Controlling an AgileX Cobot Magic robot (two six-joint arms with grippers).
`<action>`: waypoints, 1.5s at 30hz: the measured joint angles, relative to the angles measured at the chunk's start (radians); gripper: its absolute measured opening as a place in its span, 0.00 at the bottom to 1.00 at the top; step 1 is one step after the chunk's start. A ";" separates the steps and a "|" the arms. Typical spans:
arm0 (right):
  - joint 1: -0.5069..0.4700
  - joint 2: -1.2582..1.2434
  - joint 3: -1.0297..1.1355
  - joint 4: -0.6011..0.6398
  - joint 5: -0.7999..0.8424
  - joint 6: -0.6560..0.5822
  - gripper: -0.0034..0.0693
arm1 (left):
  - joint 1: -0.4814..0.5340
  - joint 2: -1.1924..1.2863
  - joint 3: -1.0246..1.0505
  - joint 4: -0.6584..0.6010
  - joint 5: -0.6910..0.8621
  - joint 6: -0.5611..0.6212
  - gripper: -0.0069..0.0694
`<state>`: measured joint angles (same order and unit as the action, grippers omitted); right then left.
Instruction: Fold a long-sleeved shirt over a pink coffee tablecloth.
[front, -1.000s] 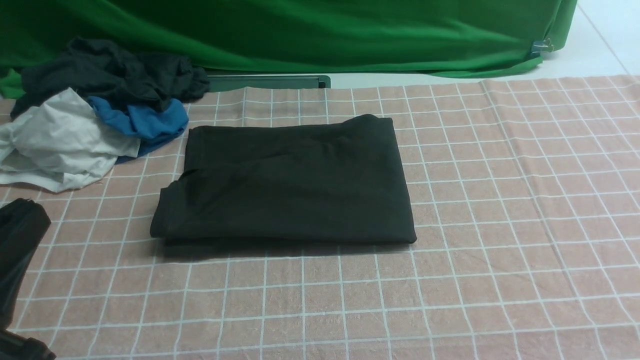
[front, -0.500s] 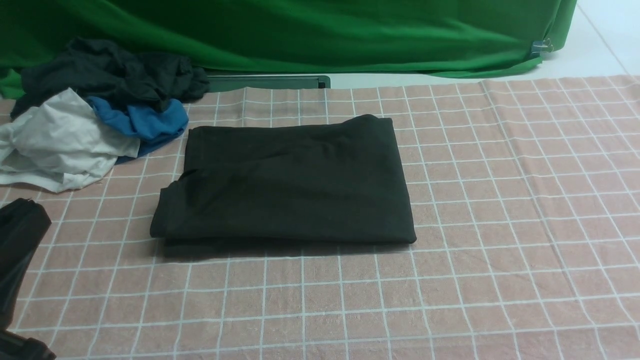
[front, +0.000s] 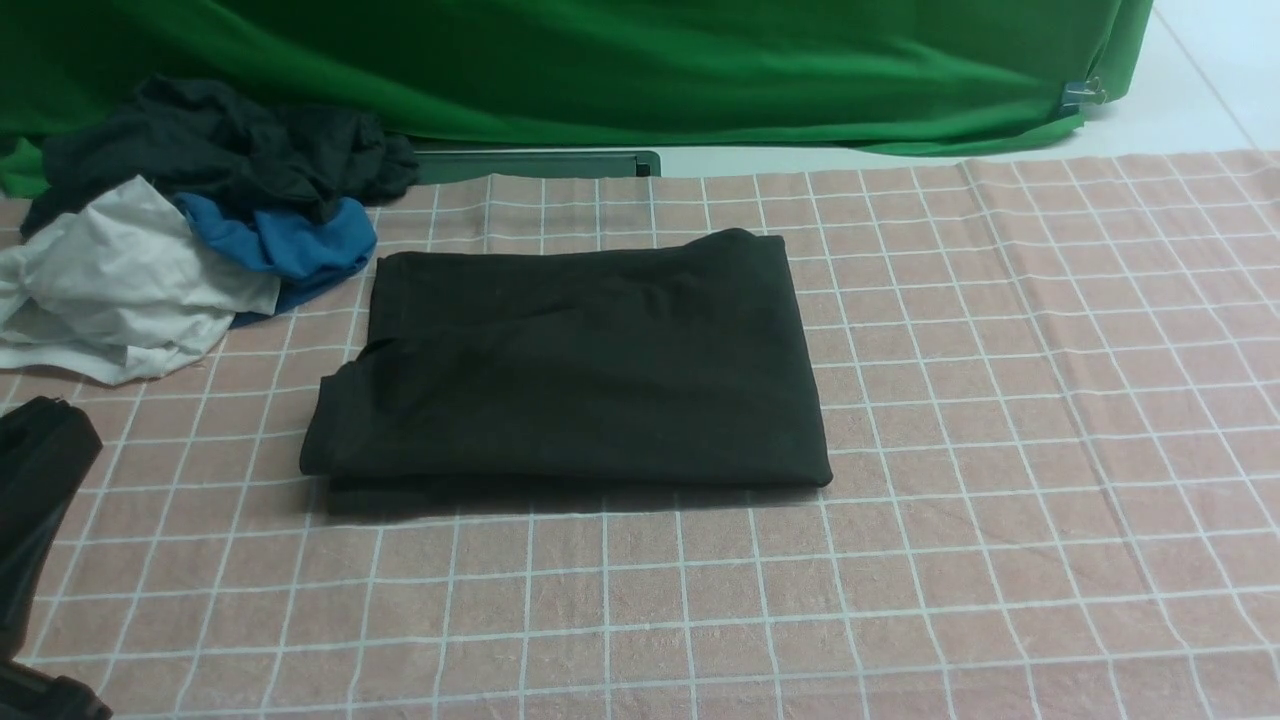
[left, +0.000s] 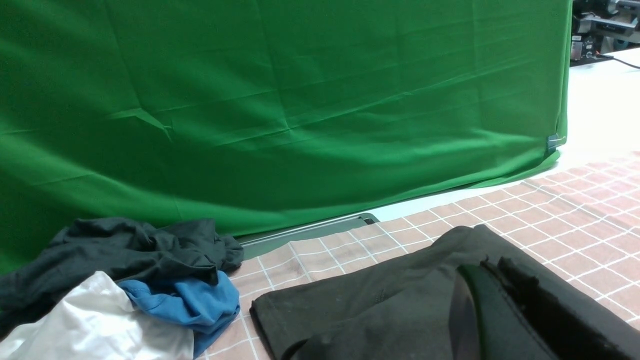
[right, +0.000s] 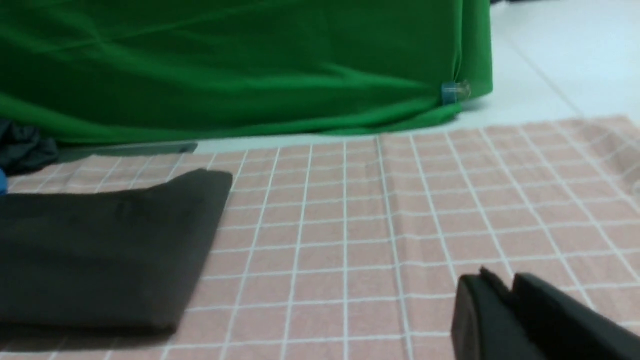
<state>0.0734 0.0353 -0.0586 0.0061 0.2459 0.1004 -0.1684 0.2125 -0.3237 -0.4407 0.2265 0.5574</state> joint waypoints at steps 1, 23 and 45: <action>0.000 -0.018 0.028 0.000 -0.019 -0.003 0.13 | 0.000 0.000 0.000 0.000 0.000 0.001 0.12; 0.000 -0.037 0.068 -0.001 -0.001 -0.005 0.17 | 0.000 0.000 0.000 0.000 0.000 0.002 0.12; 0.000 -0.037 0.068 -0.001 0.001 -0.005 0.25 | -0.001 0.000 0.009 0.024 -0.029 0.006 0.12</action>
<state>0.0734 -0.0013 0.0089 0.0053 0.2470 0.0956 -0.1695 0.2125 -0.3148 -0.4163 0.1977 0.5637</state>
